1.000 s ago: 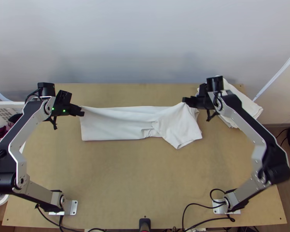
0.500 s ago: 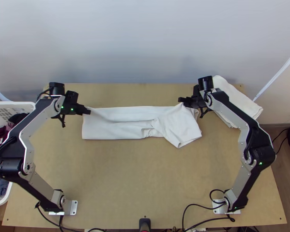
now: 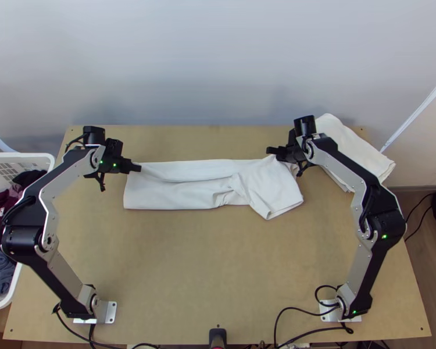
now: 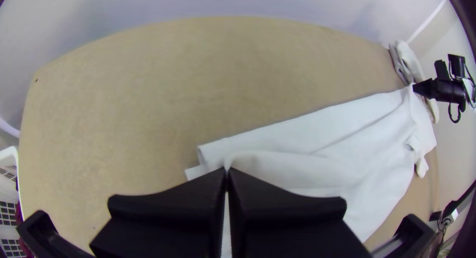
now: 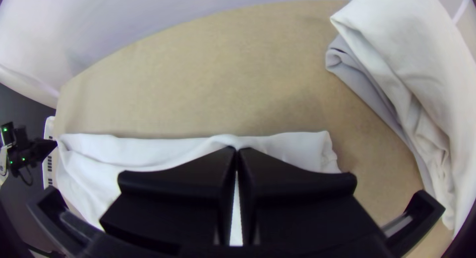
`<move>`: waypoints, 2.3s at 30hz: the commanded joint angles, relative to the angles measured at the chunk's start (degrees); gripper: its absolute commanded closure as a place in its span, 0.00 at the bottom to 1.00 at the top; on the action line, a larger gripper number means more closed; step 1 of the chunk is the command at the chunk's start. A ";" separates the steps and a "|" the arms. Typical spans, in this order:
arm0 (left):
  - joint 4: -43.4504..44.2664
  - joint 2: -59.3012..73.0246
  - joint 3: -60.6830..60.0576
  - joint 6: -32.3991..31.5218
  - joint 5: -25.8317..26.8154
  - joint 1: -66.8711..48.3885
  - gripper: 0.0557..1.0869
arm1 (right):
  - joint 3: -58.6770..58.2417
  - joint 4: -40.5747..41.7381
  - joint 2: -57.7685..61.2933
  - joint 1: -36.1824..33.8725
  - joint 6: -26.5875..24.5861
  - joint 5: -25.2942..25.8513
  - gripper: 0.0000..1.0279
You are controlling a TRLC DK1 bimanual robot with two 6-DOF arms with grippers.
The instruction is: Fold the t-shirt
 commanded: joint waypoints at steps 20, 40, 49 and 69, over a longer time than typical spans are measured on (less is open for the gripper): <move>1.33 -1.31 1.36 -8.05 2.33 4.94 0.09 | -5.10 7.49 -12.21 2.56 0.64 7.57 0.03; -10.45 -2.19 -7.51 3.56 21.93 8.81 0.11 | 9.84 -6.57 -27.06 -0.16 24.46 -13.26 0.04; -9.40 -0.08 -7.60 4.00 19.91 7.23 0.11 | 13.97 -8.33 -27.32 -2.10 27.27 -16.51 0.04; -4.39 2.56 -3.38 -6.73 15.86 -4.64 0.57 | 18.72 -10.61 -28.12 -1.92 26.92 -16.78 0.04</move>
